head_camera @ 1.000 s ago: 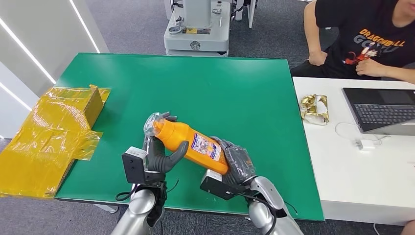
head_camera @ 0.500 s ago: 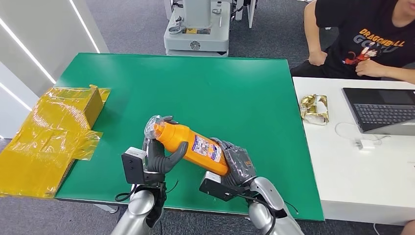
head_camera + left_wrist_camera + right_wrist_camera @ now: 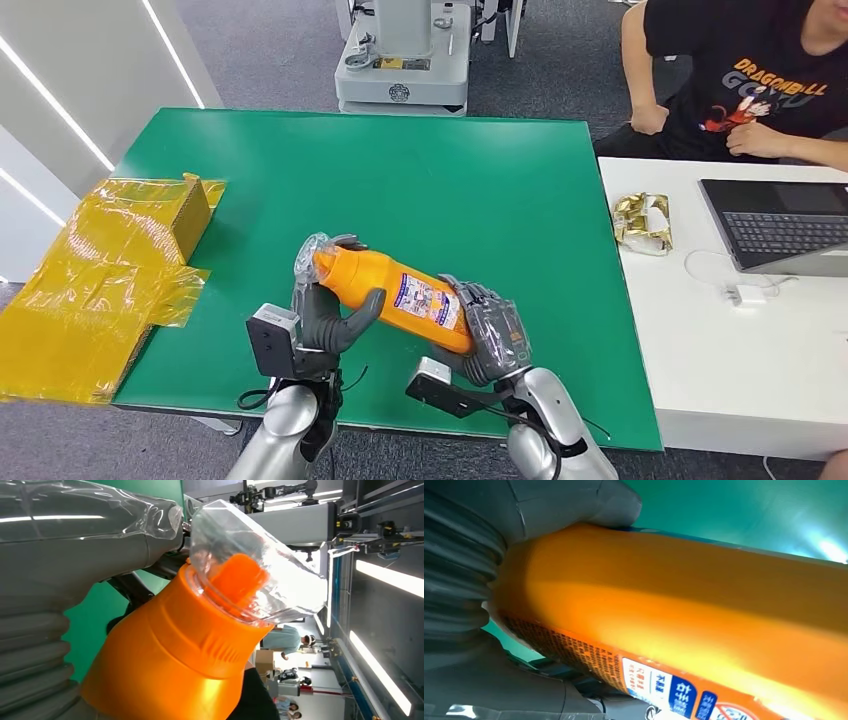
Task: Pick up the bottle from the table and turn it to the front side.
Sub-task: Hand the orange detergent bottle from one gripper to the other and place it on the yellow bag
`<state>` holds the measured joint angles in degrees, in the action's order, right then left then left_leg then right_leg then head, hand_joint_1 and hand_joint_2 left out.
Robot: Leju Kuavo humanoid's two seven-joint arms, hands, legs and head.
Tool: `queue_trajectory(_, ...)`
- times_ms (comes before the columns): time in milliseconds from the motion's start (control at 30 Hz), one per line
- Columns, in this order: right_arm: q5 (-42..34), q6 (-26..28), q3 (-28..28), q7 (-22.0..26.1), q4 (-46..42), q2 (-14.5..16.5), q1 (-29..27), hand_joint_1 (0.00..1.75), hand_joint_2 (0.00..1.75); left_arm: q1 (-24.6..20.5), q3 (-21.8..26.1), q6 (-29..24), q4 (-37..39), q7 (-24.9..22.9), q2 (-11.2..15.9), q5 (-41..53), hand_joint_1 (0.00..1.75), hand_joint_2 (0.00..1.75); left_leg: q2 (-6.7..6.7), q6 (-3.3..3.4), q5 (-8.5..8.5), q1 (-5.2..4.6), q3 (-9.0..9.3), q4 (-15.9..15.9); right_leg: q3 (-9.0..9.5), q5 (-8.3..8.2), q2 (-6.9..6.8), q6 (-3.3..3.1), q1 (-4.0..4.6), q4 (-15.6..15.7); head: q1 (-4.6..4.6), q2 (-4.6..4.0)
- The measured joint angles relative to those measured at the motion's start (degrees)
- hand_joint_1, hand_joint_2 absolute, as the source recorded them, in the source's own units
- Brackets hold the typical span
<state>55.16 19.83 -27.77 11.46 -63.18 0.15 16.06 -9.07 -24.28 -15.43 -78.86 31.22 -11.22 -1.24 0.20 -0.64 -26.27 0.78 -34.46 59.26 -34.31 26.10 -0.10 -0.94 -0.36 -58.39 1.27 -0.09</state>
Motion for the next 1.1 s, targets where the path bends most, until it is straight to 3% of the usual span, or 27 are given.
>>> queue_trajectory(1100, -0.67, -8.26, -0.67, -0.84, -1.03, 0.96, -1.40, 1.75, 1.75, 0.20, -0.02, 0.43, 0.00, -1.41, -0.02, -1.14, 0.00, 1.75, 0.00, 0.00, 0.00, 0.00, 0.00, 0.00, 0.00, 0.00, 0.01, 0.00, 0.00, 0.01, 0.00, 0.00)
